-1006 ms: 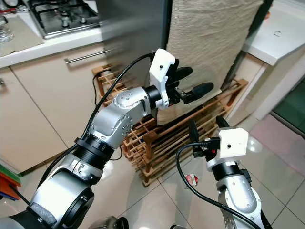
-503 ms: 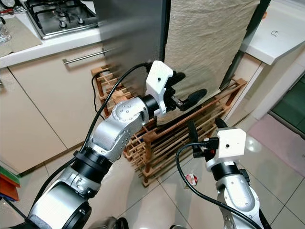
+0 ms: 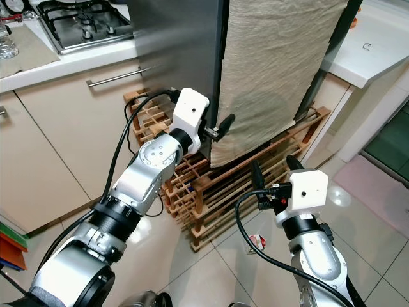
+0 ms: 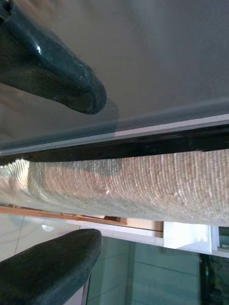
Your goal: Restocking fridge
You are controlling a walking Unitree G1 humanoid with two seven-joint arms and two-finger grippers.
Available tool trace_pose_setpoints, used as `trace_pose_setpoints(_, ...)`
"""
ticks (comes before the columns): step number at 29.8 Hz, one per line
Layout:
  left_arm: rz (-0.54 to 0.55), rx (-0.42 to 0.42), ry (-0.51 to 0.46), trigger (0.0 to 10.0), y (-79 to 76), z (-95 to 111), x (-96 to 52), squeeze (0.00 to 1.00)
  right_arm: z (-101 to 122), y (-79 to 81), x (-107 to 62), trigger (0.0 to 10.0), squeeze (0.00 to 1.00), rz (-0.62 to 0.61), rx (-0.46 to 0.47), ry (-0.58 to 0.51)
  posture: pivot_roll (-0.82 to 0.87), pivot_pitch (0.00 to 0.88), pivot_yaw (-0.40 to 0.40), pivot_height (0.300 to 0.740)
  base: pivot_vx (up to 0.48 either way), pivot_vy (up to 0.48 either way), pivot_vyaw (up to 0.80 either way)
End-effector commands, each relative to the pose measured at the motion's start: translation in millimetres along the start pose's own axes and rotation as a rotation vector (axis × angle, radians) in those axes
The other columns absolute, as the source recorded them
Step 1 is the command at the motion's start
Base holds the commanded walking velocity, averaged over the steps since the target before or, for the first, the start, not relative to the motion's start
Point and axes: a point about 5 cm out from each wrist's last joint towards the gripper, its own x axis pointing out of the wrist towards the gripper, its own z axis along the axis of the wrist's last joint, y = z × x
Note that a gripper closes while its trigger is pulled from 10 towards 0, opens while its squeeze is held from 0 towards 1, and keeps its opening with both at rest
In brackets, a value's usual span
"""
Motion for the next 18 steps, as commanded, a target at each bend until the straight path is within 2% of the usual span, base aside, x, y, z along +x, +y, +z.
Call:
trace_pose_setpoints(1,-0.001,-0.001,-0.008,10.0,-1.6,2.8,3.4,0.0,0.4,-0.9,-2.5,10.0,0.0,-0.002,0.004,-0.002,-0.01,0.046,0.009,0.74,0.0,0.0,0.0)
trace_pose_setpoints(5,-0.025,-0.035,-0.02,10.0,-7.4,6.4,6.8,0.0,0.7,-1.0,-3.4,10.0,0.0,-0.003,0.003,-0.001,-0.01,0.048,0.01,0.74,0.0,0.0,0.0)
trace_pose_setpoints(11,-0.042,-0.02,-0.034,10.0,-16.6,8.6,11.6,0.0,0.7,-0.8,-4.4,10.0,0.0,-0.004,0.0,0.002,-0.01,0.051,0.013,0.74,0.0,0.0,0.0)
trace_pose_setpoints(18,-0.048,-0.023,-0.021,10.0,-20.2,6.5,15.2,0.0,0.0,0.2,-5.4,10.0,0.0,-0.004,0.001,0.004,-0.02,0.051,0.018,0.74,0.0,0.0,0.0)
